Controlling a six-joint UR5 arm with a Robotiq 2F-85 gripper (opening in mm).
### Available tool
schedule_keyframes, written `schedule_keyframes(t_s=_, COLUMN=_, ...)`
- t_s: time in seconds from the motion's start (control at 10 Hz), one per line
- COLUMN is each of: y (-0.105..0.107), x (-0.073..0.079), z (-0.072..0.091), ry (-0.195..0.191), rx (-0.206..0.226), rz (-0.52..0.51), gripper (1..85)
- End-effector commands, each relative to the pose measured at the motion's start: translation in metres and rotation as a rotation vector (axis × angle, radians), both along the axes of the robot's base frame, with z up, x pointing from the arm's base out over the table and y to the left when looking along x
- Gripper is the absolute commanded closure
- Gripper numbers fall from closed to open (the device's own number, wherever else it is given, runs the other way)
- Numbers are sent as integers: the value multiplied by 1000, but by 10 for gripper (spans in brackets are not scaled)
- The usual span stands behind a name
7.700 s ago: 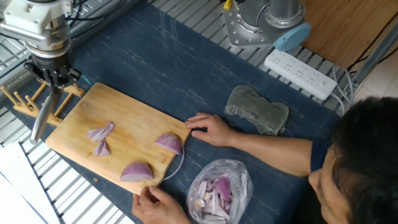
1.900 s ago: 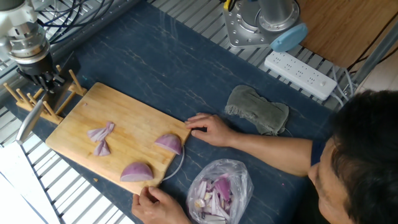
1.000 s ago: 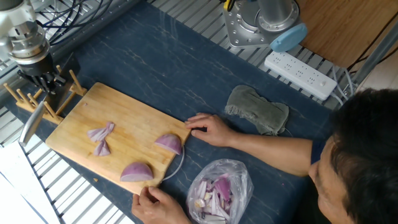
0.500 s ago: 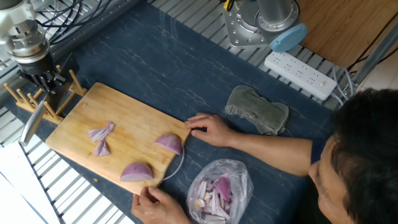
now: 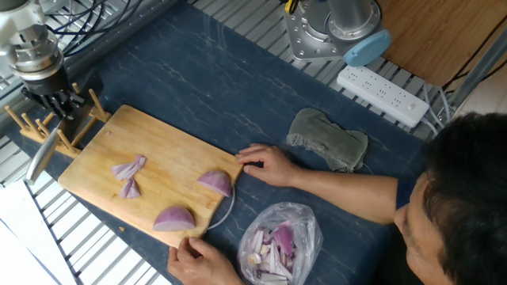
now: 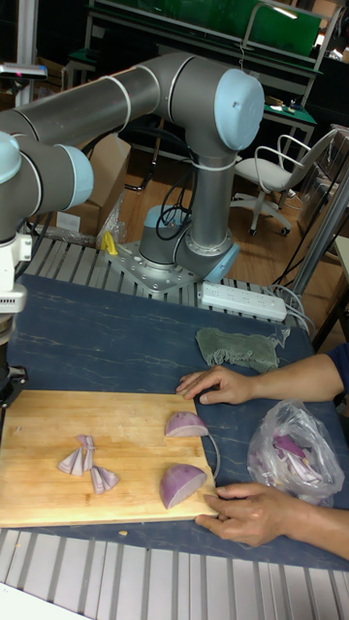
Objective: Chop the onions
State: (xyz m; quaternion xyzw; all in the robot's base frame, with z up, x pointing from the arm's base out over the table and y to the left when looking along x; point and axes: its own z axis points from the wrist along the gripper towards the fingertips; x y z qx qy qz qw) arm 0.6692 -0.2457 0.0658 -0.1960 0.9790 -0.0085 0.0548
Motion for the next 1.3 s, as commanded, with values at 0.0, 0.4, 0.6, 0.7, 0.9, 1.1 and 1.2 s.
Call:
schedule_keyframes(t_s=0.0, y=1, x=2, z=1, ry=-13, rx=14, rz=0, gripper=183)
schedule_keyframes(t_s=0.4, y=0, x=-3, z=5, ry=-1, rx=4, rz=2, gripper=183)
schedule_keyframes(t_s=0.6, y=10, x=-12, z=20, ry=45, rx=-7, rz=-23, gripper=183)
schedule_keyframes(t_s=0.7, y=26, x=-20, z=37, ry=85, rx=-13, rz=-60, gripper=183)
schedule_keyframes(t_s=0.9, y=58, x=-49, z=66, ry=183, rx=-47, rz=-177, gripper=390)
schedule_keyframes(t_s=1.1, y=86, x=-58, z=71, ry=190, rx=-52, rz=-301, gripper=843)
schedule_keyframes(t_s=1.2, y=115, x=-55, z=71, ry=180, rx=23, rz=-370, gripper=843)
